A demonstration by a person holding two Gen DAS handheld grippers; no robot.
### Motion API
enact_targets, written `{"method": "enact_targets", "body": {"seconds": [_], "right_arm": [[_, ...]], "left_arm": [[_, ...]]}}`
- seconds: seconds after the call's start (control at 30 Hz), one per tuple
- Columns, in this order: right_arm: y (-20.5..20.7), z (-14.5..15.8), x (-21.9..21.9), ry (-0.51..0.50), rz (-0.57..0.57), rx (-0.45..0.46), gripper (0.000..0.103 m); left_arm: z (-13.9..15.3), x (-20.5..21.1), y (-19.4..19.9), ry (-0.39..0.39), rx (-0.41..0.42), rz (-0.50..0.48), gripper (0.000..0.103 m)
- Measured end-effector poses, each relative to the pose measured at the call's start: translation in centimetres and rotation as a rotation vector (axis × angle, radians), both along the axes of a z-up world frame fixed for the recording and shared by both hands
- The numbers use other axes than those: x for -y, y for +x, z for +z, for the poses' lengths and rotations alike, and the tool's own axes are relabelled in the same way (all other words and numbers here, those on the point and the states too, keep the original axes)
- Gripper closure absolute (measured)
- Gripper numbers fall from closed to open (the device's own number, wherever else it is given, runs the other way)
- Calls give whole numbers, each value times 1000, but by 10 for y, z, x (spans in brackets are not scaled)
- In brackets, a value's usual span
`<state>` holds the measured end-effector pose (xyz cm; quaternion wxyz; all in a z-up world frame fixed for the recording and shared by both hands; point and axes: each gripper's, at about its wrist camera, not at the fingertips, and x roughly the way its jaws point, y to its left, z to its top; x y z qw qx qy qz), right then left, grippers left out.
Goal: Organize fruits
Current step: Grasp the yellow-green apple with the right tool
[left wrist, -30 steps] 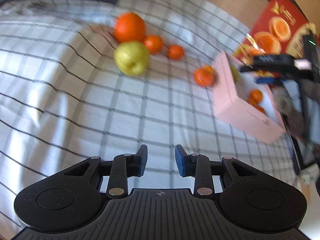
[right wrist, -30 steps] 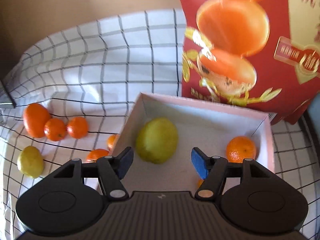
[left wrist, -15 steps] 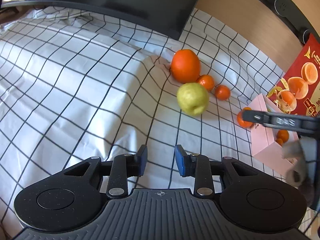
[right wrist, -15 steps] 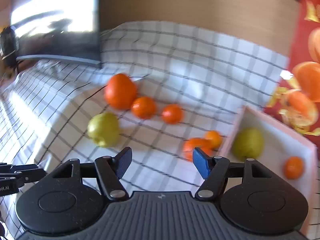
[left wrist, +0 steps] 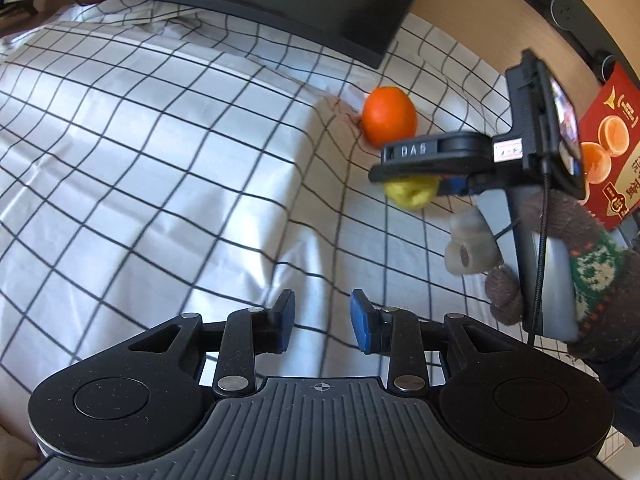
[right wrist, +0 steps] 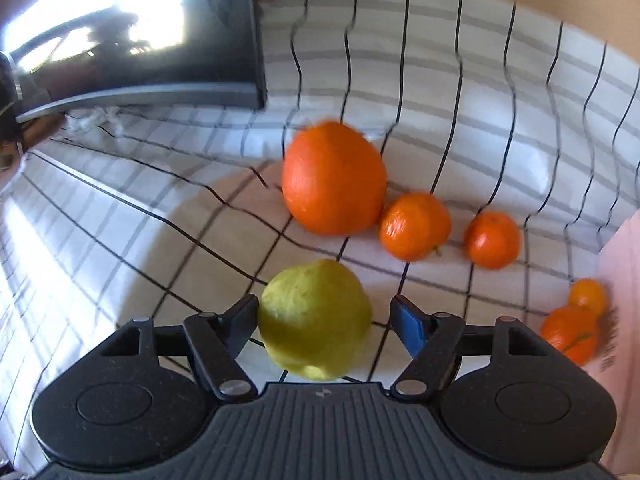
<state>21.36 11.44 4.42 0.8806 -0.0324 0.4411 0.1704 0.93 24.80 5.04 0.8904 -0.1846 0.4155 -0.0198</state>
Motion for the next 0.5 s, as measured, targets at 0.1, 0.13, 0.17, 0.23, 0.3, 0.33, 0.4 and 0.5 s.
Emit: {"method": "enact_targets", "body": {"seconds": [0.1,0.13,0.17,0.23,0.3,0.33,0.4,0.5], "right_arm": [[2,-10,-3,-4,6,-31,40],[-2,-9,-3,0,22,-27,44],[-5,-8,-2,-13,35,-34,44],[-14,-8,3,-20,52,-37,44],[-29,-6,13,-23,61,-32,44],[-38,-3,20,-17,62,-32,44],[-59,3,40,11,56,-34,44],[-93,11,69,21,35,-9,44]], "left_arm": [[-2,-7,1,1,0,3,69],[-2,-8,3,-1,0,3,69],[-3,-9,5,-3,0,2,69],[-4,-7,11,-6,4,-12,69],[-3,-1,17,-11,11,-35,69],[-3,4,20,-12,14,-49,69],[-3,14,26,-8,22,-82,69],[-2,33,38,7,33,-137,69]]}}
